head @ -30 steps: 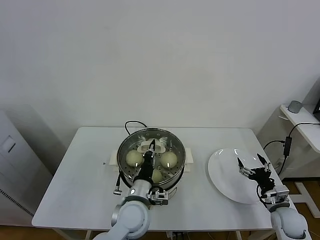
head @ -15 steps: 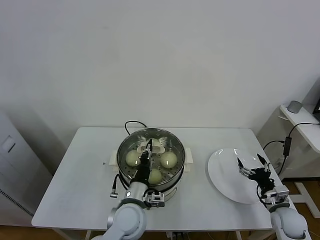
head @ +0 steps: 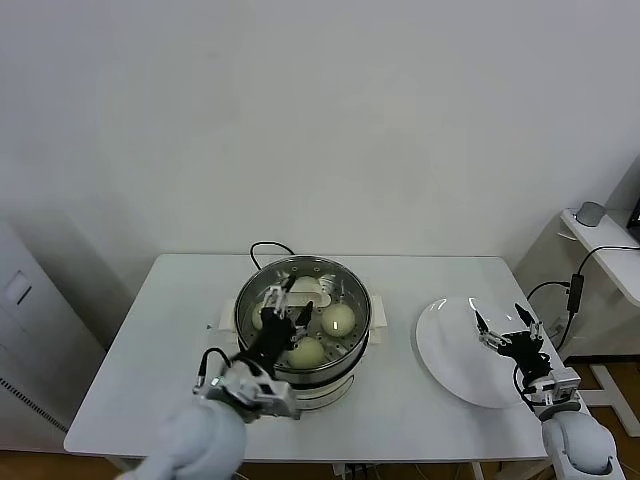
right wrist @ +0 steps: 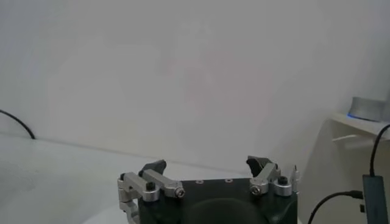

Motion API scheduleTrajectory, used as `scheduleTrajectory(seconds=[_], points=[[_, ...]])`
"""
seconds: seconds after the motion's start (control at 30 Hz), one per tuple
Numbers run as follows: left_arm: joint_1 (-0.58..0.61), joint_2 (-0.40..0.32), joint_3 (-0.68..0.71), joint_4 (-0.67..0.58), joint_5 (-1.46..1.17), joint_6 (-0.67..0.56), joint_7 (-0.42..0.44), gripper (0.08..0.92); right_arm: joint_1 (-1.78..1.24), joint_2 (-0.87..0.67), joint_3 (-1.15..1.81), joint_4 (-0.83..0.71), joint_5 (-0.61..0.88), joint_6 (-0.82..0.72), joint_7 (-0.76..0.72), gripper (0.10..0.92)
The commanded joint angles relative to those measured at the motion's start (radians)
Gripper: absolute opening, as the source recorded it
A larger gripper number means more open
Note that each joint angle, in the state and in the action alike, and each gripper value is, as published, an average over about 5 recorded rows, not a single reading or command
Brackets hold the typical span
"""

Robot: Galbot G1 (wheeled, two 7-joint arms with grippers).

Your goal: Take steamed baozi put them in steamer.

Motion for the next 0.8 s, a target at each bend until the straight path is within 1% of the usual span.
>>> scheduleTrajectory(seconds=[0.03,0.1,0.17,0.27,0.33,0.47,0.57,0.8], points=[[-0.008,0.050,-0.405,-0.107,-1.166,-0.089,-0.140,0.745,0.001,-0.008,-0.027,0.038,0.098,-0.024,0.040,0.823],[0.020,0.047,-0.503,-0.082,-1.270,-0.064,-0.192,0.791,-0.001,-0.012,-0.037,0.052,0.135,-0.033,0.059,0.823],[0.059,0.047,-0.586,-0.041,-1.328,-0.049,-0.233,0.814,-0.002,-0.016,-0.042,0.062,0.176,-0.041,0.067,0.823],[0.112,0.045,-0.645,0.029,-1.336,-0.049,-0.261,0.821,-0.006,-0.019,-0.043,0.076,0.232,-0.060,0.073,0.823],[0.142,0.047,-0.660,0.083,-1.318,-0.065,-0.266,0.822,-0.010,-0.017,-0.041,0.081,0.245,-0.070,0.082,0.823],[0.197,0.071,-0.664,0.193,-1.281,-0.109,-0.263,0.823,-0.018,-0.012,-0.029,0.083,0.240,-0.077,0.090,0.823],[0.226,0.080,-0.659,0.255,-1.265,-0.140,-0.257,0.823,-0.022,-0.008,-0.021,0.082,0.234,-0.079,0.089,0.823],[0.232,0.059,-0.631,0.325,-1.178,-0.186,-0.256,0.823,-0.038,-0.002,0.006,0.100,0.203,-0.099,0.052,0.823]])
